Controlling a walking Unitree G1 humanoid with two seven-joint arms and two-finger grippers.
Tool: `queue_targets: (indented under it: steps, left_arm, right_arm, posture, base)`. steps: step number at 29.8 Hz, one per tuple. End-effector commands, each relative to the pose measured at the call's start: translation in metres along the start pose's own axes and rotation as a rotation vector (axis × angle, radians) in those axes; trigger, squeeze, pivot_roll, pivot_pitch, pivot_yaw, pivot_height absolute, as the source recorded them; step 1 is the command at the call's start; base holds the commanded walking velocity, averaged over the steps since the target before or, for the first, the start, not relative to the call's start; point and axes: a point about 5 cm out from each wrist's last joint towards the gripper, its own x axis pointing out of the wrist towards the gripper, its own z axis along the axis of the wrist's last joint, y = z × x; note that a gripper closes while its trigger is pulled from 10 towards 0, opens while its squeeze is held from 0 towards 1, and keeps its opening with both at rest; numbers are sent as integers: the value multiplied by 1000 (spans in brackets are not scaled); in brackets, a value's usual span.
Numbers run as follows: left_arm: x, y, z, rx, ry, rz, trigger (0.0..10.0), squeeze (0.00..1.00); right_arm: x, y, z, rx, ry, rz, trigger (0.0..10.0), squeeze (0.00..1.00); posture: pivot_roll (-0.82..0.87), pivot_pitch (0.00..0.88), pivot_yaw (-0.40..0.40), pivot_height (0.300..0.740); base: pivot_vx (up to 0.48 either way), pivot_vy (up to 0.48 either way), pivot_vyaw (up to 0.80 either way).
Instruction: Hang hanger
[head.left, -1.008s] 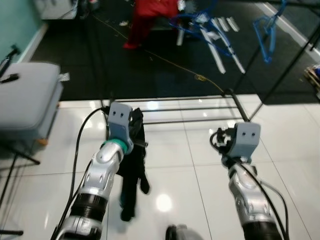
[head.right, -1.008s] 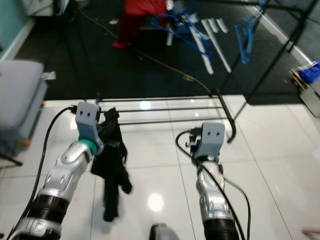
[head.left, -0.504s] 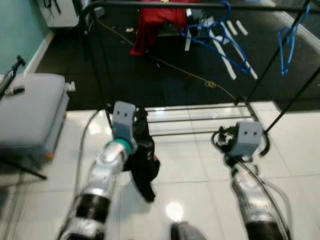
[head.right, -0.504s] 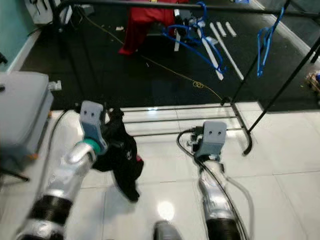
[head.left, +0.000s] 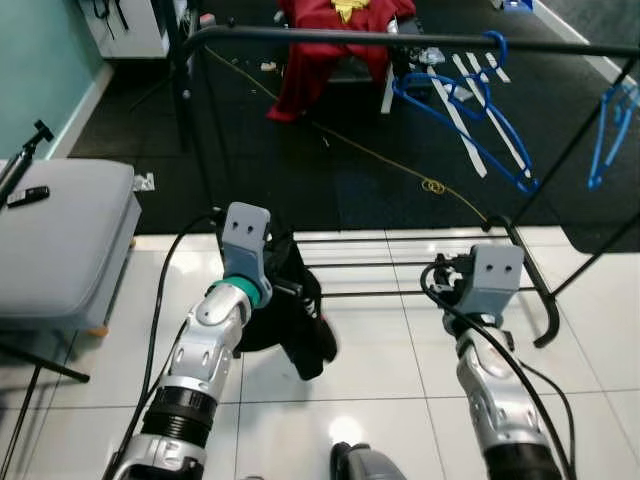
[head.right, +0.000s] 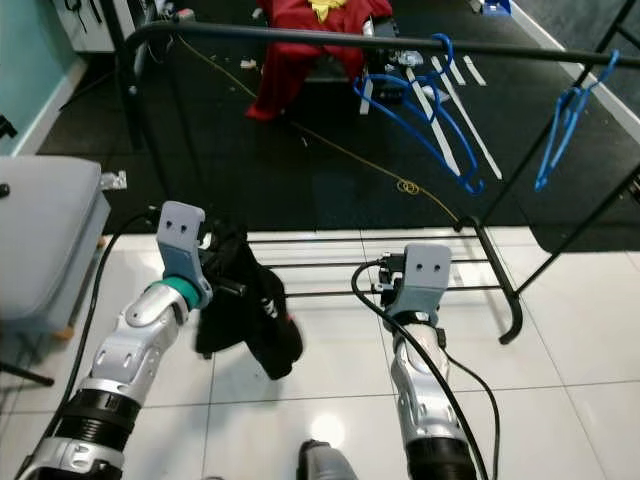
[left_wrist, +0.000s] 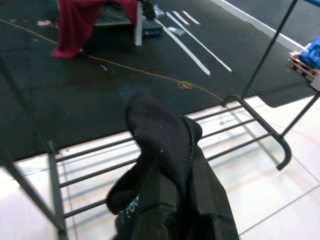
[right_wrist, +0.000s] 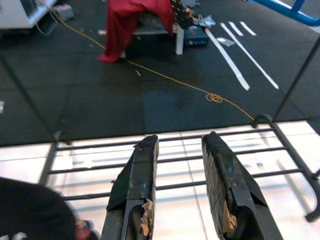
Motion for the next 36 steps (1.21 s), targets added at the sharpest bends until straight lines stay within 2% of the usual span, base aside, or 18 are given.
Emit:
queue_targets:
  steps: [1, 23, 27, 36]
  left_arm:
    - [0, -2, 1, -4, -8, -11, 10000, 0]
    - [1, -3, 3, -8, -15, -13, 10000, 0]
    - [1, -3, 3, -33, -29, 5, 10000, 0]
    - [0, -1, 1, 13, -12, 23, 10000, 0]
  right_arm:
    - [0, -2, 0, 9, 0, -10, 10000, 0]
    - [3, -7, 2, 3, -9, -20, 10000, 0]
    - [3, -8, 2, 3, -10, -19, 10000, 0]
    - [4, -9, 2, 0, -10, -15, 10000, 0]
  posture:
    - [-101, 54, 38, 740]
    - [-99, 54, 40, 740]
    - [-98, 53, 39, 740]
    - [-101, 42, 36, 740]
  base:
    - [394, 0, 0]
    - [392, 0, 0]
    - [0, 0, 0]
    - [0, 0, 0]
